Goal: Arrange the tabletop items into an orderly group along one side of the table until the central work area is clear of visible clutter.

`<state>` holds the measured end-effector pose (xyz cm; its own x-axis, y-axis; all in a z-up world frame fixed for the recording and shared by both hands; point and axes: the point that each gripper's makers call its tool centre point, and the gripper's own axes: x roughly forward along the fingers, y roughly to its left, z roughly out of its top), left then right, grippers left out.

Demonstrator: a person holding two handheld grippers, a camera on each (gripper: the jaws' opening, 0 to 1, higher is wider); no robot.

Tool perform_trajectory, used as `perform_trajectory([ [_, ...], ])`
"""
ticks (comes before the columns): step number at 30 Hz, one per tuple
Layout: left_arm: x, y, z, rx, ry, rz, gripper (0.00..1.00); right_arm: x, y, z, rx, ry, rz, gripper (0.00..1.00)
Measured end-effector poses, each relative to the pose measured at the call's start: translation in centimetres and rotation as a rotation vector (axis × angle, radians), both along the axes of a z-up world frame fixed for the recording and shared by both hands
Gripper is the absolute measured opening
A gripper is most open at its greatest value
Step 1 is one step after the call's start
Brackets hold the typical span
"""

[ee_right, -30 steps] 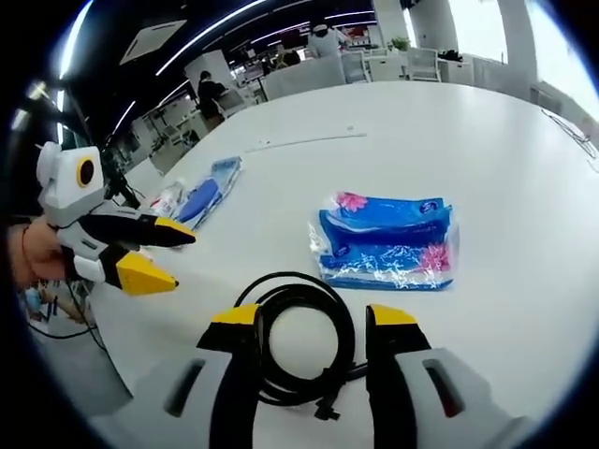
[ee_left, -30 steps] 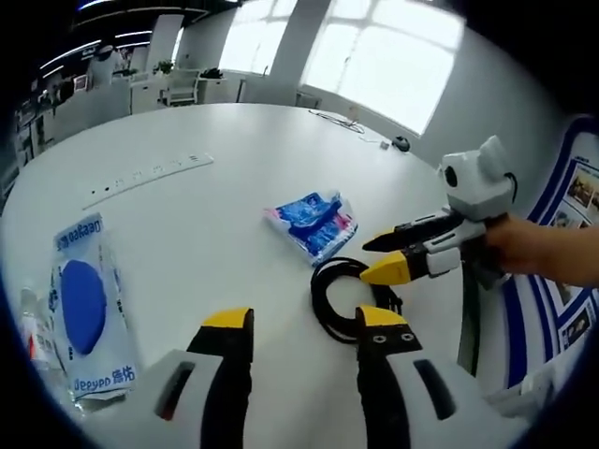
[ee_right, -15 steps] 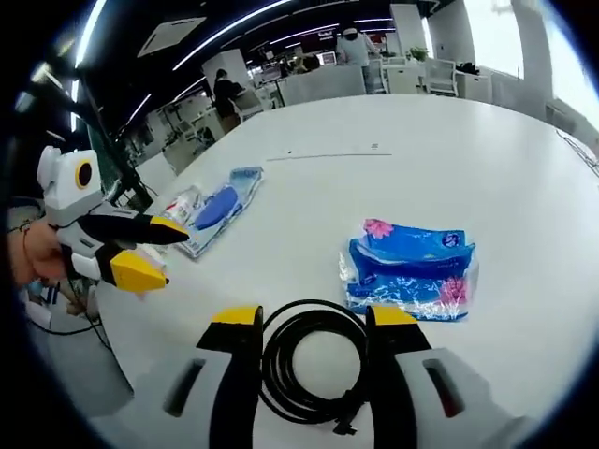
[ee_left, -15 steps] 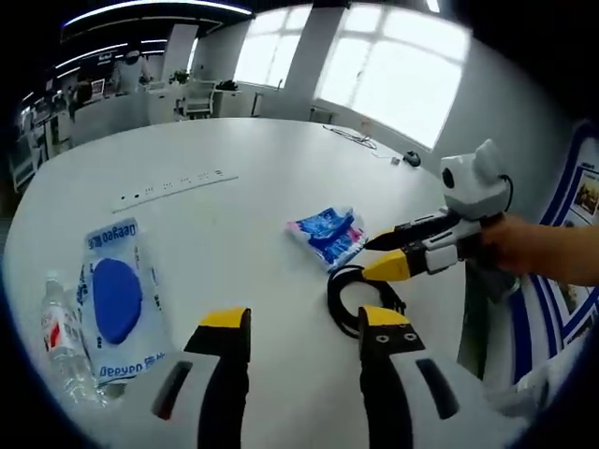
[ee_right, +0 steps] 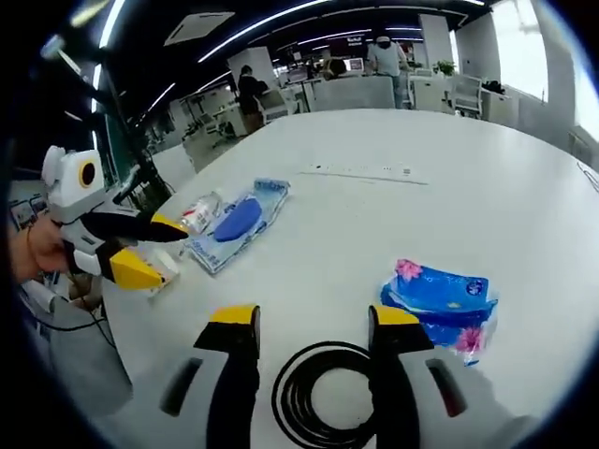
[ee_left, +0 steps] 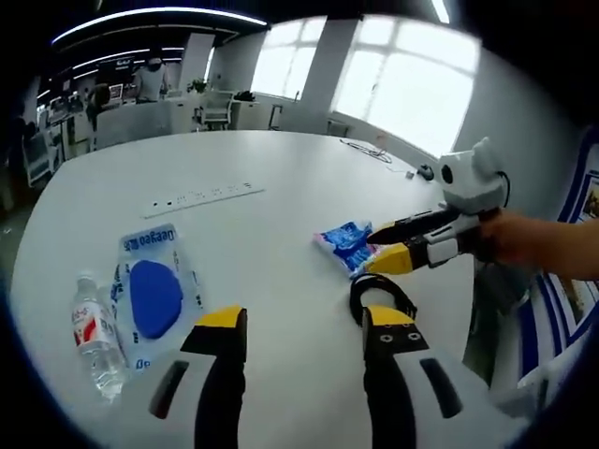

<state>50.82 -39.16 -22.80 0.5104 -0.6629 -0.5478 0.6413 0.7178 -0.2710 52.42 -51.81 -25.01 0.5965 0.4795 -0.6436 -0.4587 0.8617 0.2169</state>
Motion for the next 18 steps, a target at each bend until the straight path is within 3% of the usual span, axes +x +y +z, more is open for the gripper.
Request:
perform_trajectory([
  [18,0.4,5.4,0.8,-0.002,-0.015,0.101,0.55,2.7,3.8,2.5,-0.022,-0.053,0.142,0.52],
])
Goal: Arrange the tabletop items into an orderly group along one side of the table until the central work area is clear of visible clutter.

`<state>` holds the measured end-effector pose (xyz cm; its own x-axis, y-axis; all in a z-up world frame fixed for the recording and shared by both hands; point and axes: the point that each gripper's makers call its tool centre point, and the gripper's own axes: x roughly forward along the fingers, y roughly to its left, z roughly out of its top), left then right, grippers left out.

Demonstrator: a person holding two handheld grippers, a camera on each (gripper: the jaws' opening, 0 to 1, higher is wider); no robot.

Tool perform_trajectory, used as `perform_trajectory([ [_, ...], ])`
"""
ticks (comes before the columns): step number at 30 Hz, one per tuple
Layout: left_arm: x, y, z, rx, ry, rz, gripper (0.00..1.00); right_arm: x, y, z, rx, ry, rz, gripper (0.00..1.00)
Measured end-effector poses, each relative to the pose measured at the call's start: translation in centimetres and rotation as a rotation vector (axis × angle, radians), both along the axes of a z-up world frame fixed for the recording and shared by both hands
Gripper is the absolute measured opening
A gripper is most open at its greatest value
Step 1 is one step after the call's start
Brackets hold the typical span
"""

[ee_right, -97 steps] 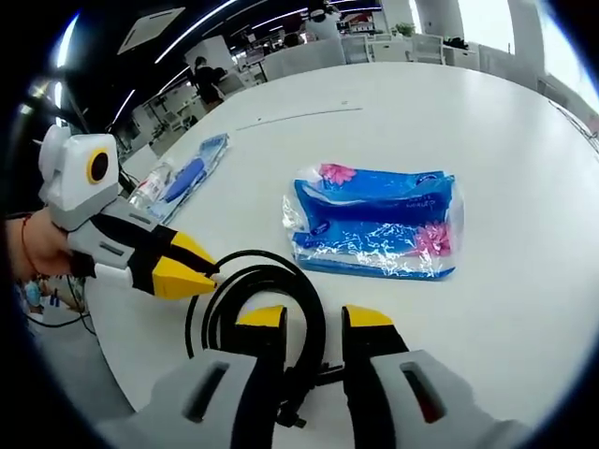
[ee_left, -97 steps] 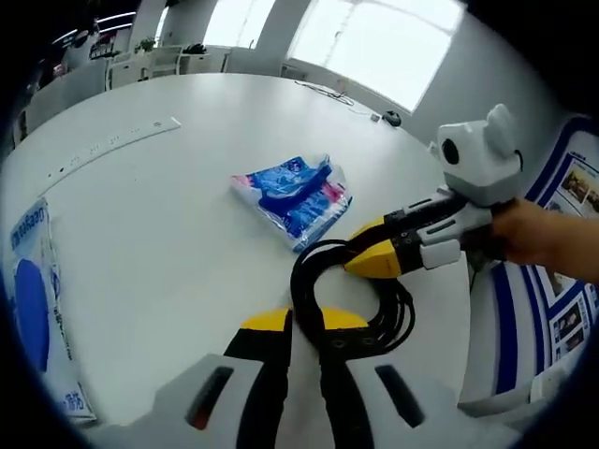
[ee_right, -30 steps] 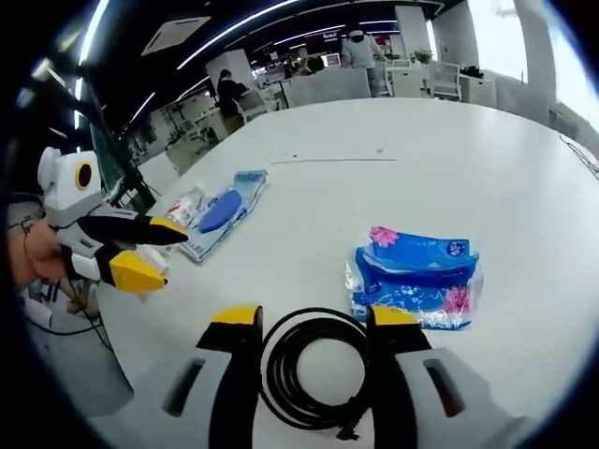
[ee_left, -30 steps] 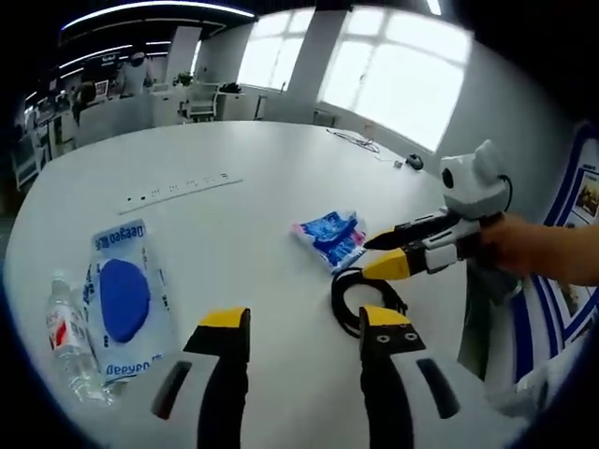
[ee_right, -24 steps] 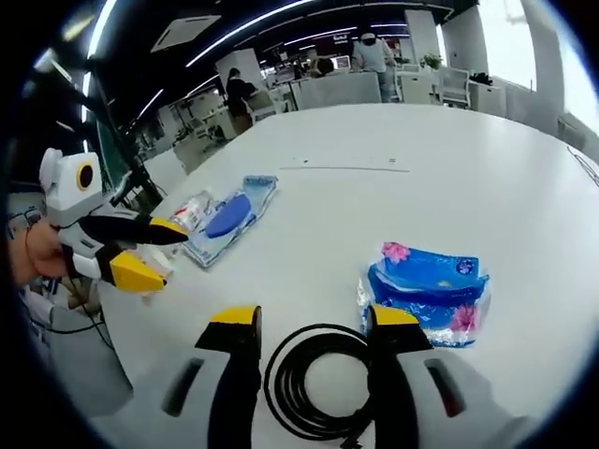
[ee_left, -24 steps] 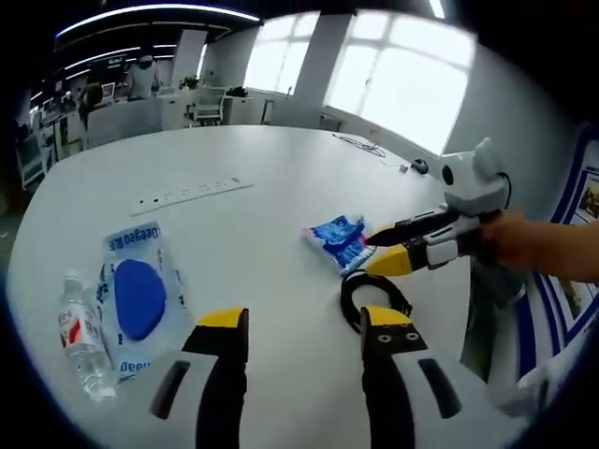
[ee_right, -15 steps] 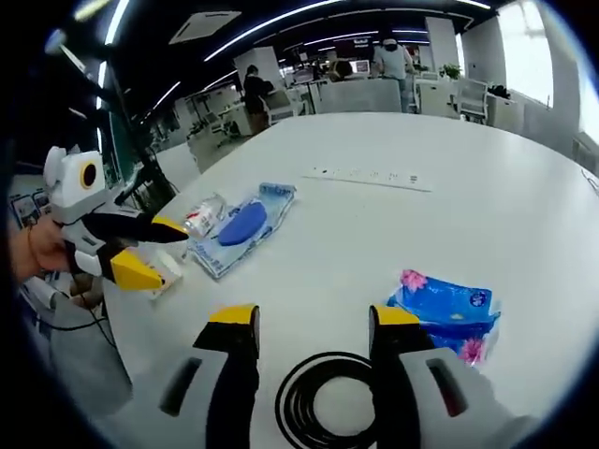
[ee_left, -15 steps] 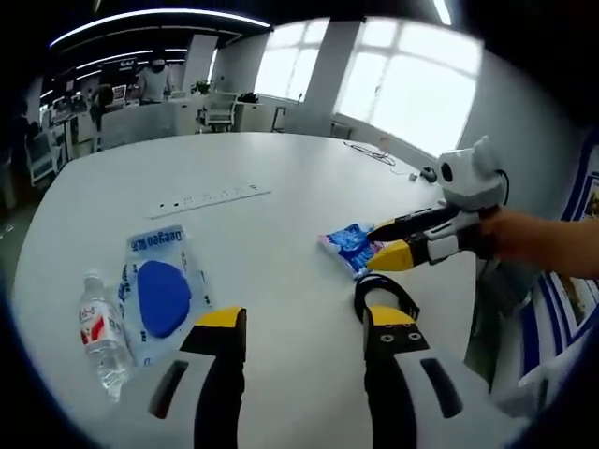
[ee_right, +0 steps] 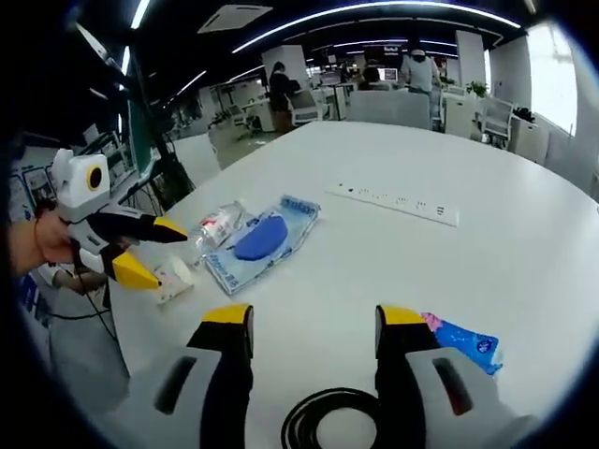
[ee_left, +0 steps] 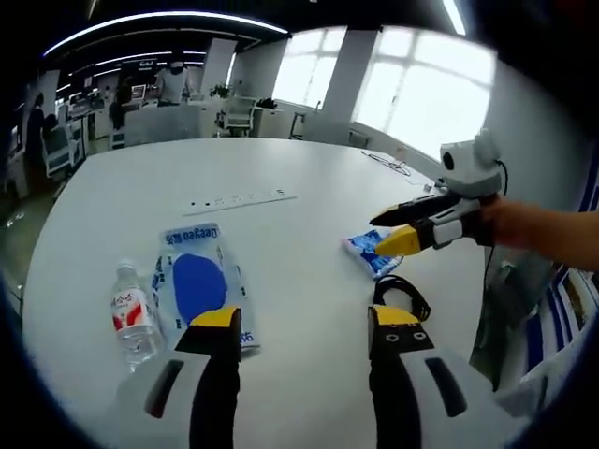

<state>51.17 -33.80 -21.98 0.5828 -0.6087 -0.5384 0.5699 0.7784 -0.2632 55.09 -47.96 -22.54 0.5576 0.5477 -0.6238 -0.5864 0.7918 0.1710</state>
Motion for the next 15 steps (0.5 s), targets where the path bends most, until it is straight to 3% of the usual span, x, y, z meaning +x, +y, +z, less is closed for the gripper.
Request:
perform_trajectory([
  [15,0.3,4.0,0.3,-0.009,-0.011,0.08,0.55,2.2,4.5,0.6,-0.043,-0.018,0.139,0.51],
])
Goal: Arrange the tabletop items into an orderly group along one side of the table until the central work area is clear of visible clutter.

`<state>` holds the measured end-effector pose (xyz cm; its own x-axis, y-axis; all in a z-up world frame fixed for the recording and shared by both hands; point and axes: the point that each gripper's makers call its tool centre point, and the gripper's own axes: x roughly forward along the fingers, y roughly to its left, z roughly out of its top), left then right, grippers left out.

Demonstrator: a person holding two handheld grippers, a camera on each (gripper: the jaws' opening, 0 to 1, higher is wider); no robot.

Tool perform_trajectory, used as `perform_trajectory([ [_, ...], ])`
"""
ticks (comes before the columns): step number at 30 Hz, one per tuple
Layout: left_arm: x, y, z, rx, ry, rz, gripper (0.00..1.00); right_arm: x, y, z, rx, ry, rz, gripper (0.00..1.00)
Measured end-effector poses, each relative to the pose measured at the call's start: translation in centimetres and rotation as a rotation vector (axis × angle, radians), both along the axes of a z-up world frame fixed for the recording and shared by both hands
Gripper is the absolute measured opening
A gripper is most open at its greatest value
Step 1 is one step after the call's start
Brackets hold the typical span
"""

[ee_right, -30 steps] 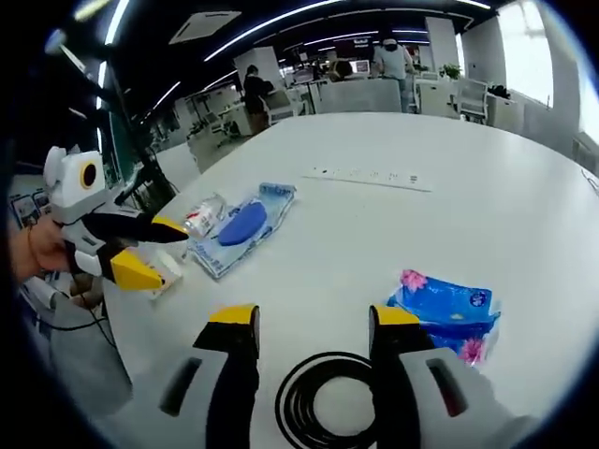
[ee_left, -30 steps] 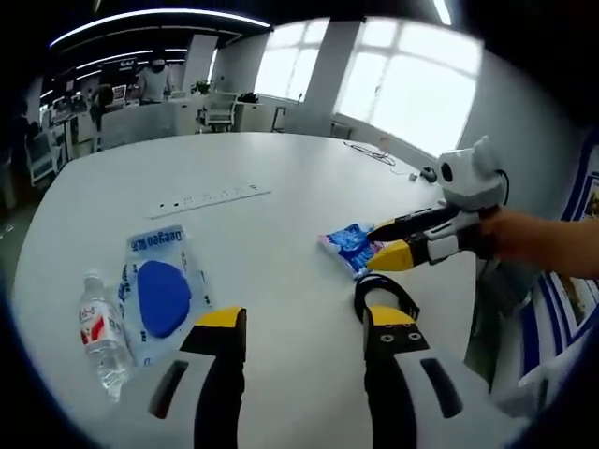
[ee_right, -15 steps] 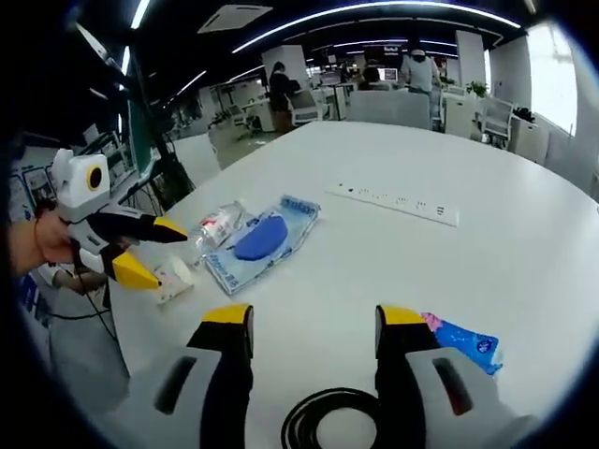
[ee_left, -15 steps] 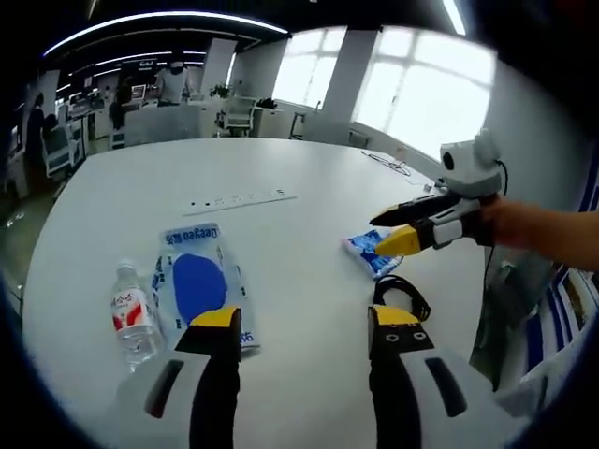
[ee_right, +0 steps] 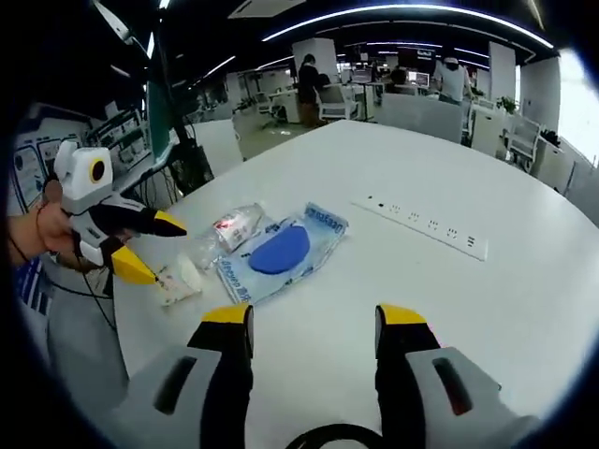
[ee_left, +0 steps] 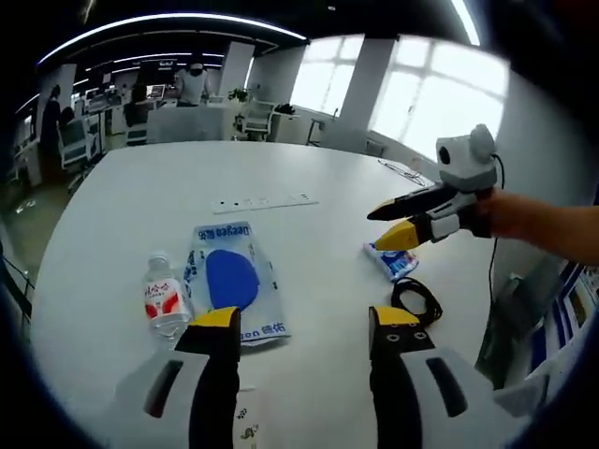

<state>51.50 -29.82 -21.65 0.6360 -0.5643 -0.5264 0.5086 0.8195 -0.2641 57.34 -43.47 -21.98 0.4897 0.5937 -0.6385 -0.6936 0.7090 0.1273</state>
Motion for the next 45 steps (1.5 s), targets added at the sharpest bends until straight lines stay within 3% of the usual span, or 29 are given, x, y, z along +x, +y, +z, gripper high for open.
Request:
perform_trajectory([
  [18,0.7,3.6,-0.2,-0.019,-0.011,0.078,0.54,4.6,5.1,0.3,-0.062,-0.037,0.158,0.5],
  [34,0.6,5.7,-1.8,-0.041,0.011,0.134,0.53,8.2,9.1,-1.2,-0.117,-0.046,0.281,0.49],
  [45,1.2,6.8,-2.5,-0.045,0.014,0.158,0.53,10.3,11.2,-3.4,-0.154,-0.036,0.346,0.49],
])
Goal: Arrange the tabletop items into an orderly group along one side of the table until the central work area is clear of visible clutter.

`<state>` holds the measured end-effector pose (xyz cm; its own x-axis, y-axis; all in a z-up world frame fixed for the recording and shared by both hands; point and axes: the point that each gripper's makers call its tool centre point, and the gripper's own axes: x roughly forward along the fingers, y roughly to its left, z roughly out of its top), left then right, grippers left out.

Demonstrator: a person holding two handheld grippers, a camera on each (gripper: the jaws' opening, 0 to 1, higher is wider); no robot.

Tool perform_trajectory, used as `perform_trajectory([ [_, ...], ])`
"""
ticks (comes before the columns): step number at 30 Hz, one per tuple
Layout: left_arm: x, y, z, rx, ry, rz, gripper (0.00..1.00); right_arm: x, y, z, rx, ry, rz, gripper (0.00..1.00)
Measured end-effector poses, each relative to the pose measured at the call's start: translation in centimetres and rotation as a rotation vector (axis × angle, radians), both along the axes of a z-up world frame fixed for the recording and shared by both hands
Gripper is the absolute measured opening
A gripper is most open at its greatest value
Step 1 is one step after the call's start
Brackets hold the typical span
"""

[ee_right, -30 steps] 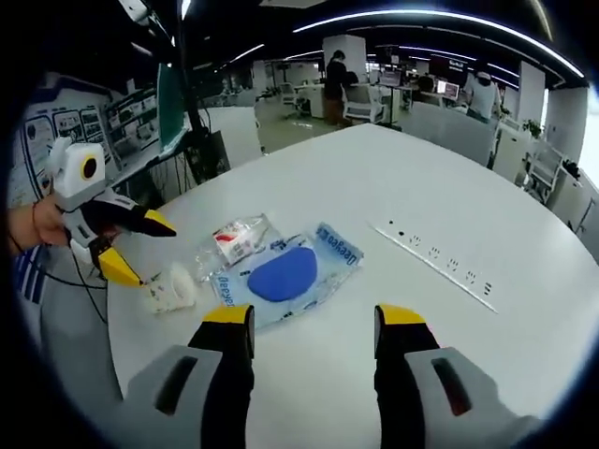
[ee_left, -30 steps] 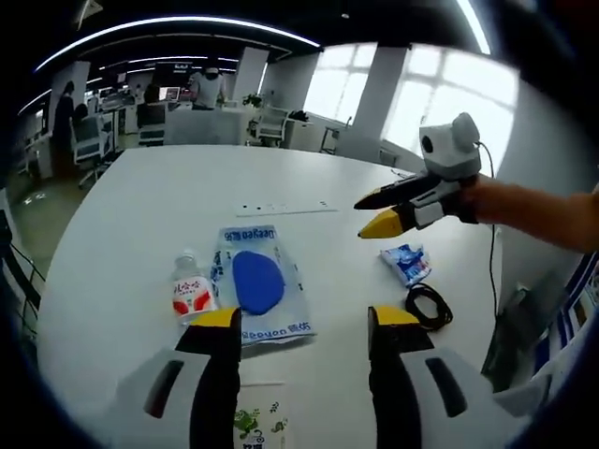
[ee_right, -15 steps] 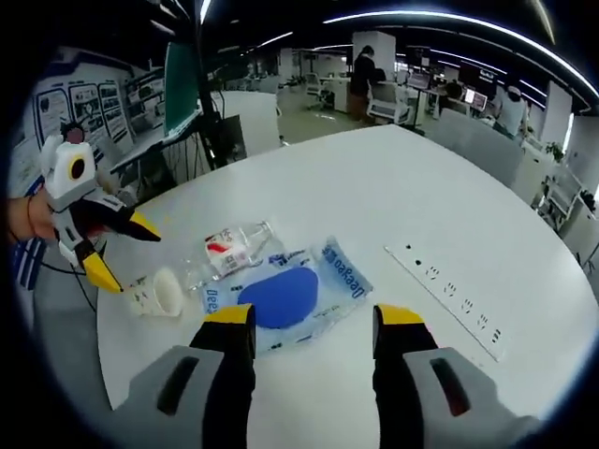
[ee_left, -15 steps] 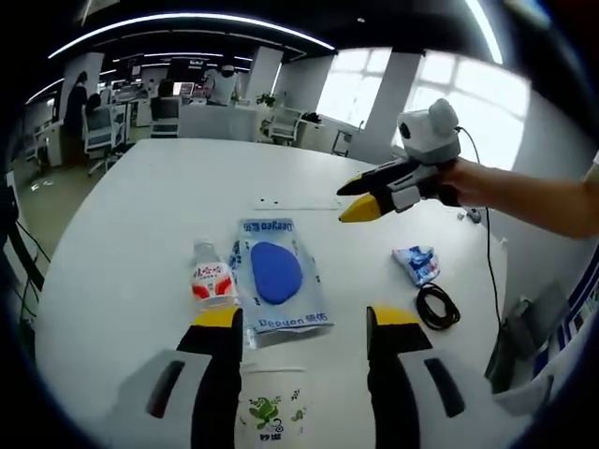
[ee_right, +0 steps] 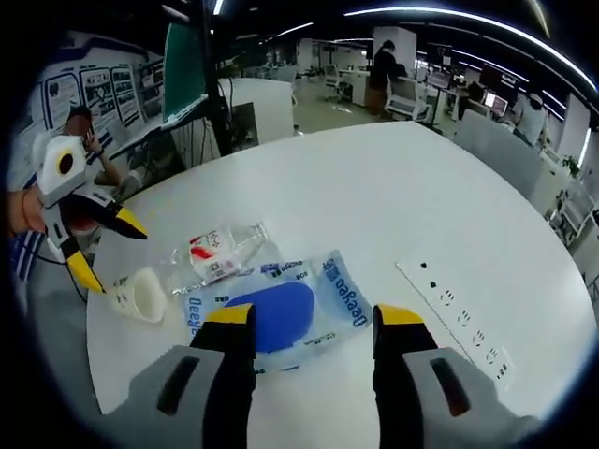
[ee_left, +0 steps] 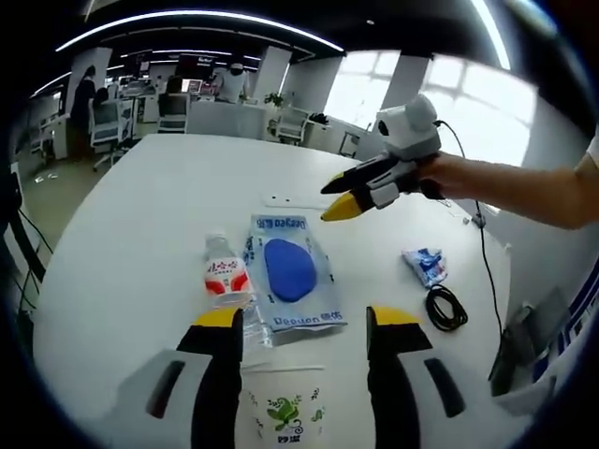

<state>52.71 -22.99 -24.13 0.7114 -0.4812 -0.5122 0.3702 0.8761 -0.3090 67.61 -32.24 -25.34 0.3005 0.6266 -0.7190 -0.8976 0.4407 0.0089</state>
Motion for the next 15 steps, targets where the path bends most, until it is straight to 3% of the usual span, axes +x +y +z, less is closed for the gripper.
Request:
perform_trajectory([
  [15,0.9,0.5,-0.9,-0.021,0.005,0.018,0.51,3.8,1.6,-3.7,-0.064,0.013,0.082,0.44],
])
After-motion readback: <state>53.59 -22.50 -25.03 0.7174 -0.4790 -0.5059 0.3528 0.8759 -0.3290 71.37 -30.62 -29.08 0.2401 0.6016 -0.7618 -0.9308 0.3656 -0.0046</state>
